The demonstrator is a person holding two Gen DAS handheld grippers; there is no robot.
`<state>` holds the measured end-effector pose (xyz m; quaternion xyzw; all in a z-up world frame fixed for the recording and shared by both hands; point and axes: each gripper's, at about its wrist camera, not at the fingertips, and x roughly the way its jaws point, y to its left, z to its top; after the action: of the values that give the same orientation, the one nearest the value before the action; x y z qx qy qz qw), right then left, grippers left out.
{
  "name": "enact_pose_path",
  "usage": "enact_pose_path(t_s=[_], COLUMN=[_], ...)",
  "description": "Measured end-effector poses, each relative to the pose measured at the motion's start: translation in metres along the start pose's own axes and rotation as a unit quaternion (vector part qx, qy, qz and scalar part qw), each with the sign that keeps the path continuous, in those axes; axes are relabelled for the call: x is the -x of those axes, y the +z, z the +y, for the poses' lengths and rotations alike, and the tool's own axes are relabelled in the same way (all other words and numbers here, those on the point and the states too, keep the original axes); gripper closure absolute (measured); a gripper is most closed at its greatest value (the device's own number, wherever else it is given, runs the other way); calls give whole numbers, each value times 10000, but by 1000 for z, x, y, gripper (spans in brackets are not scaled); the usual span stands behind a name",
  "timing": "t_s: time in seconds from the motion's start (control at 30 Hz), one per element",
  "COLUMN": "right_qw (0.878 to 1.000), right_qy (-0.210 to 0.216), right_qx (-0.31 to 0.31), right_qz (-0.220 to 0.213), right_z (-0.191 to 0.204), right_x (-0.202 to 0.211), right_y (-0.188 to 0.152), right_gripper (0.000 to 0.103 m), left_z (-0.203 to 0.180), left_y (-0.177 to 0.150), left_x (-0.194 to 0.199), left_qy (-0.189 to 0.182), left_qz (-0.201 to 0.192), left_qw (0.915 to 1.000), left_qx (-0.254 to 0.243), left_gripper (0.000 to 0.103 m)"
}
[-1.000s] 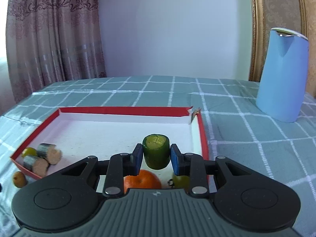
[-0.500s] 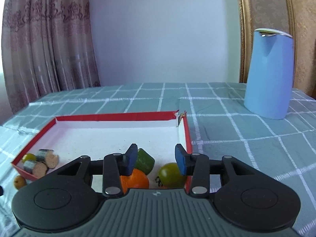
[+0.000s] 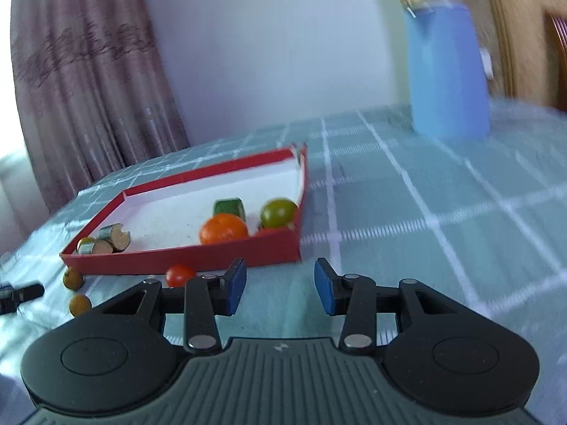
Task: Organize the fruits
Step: 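Move the left gripper to the small brown round fruit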
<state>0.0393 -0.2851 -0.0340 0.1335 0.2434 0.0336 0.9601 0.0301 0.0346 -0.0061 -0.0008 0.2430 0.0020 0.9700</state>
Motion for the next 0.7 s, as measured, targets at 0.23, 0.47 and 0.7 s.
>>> enact_pose_path(t_s=[0.23, 0.47, 0.7], right_qw=[9982, 9988, 9988], right_qy=[158, 75, 106], right_qx=[-585, -481, -481], right_qz=[-25, 15, 23], right_z=[-20, -16, -17], right_x=[0, -2, -2], right_y=[-3, -2, -3], right_gripper=[62, 62, 62], left_z=[-40, -66, -76], left_y=[0, 4, 5], left_x=[5, -16, -28], left_qy=[-207, -89, 38], left_qz=[-168, 187, 393], left_qw=[9976, 9965, 9957], left_qx=[-633, -811, -832], left_gripper=[9, 9, 9])
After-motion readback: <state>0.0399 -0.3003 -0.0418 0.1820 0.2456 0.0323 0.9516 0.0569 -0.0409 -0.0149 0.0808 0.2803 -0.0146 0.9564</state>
